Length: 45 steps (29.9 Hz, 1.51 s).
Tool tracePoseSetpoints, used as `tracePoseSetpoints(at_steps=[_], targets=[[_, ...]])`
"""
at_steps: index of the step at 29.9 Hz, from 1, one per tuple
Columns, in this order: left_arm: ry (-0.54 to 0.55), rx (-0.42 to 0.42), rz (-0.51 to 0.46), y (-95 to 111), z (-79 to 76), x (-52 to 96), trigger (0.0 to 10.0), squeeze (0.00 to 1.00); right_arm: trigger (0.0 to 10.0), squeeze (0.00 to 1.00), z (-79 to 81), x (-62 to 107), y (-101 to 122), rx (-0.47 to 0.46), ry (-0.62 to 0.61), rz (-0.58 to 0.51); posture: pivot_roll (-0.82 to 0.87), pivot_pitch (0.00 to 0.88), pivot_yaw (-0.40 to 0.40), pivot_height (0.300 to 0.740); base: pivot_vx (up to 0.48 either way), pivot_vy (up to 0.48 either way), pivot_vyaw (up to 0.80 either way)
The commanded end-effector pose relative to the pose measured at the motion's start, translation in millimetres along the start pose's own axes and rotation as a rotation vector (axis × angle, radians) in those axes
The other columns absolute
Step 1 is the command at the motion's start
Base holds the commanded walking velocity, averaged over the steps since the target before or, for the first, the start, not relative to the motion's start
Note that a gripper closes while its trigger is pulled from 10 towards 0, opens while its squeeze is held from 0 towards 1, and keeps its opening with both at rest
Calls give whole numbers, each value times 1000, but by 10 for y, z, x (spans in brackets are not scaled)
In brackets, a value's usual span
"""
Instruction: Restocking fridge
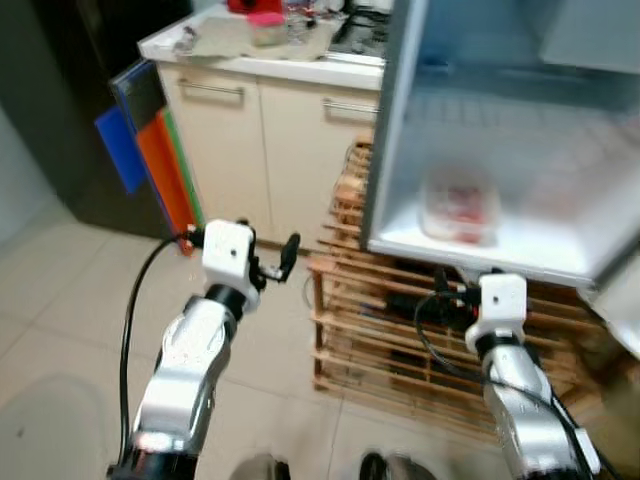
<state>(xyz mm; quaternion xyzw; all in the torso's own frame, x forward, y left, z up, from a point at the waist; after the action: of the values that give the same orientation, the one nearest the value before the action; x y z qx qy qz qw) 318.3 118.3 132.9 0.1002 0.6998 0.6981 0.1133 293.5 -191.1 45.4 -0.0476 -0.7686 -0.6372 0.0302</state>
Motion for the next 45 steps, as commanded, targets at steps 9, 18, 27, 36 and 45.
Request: tracePoseSetpoints(at_steps=[9,18,27,36,45], targets=[[-44,-2,-30,64,-62,-6,10000,0,10000,0,37,-46,98,23,20,-34,-36,0,3,740,0,-42,0],[-84,-14,-51,94,-153,-4,10000,0,10000,0,69,-31,81,29,33,-29,-38,0,3,740,195,-395,0],[-126,-26,-57,92,-230,24,10000,0,10000,0,93,-23,69,32,47,-25,-39,0,3,740,176,-395,0],[-146,-27,-69,108,-262,38,10000,0,10000,0,89,-9,25,33,58,-11,-38,0,0,740,0,-479,0],[-191,-52,-98,164,-325,48,10000,0,10000,0,101,-26,-6,41,74,-1,-36,0,-5,740,0,-320,0]])
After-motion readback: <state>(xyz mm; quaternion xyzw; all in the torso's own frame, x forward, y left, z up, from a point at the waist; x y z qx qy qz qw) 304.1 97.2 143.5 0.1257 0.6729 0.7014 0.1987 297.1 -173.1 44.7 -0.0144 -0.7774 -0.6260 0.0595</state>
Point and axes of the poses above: a point about 5 cm out from each wrist's last joint towards the gripper, its own x axis pointing back from the gripper into the wrist, its own y axis along the axis of the wrist's last joint, z = x × y, the point moved 4 cm from there along -x, pointing out of the wrist towards the gripper, and after that the axes turned 3 degrees about x, right-handed, at the moved point
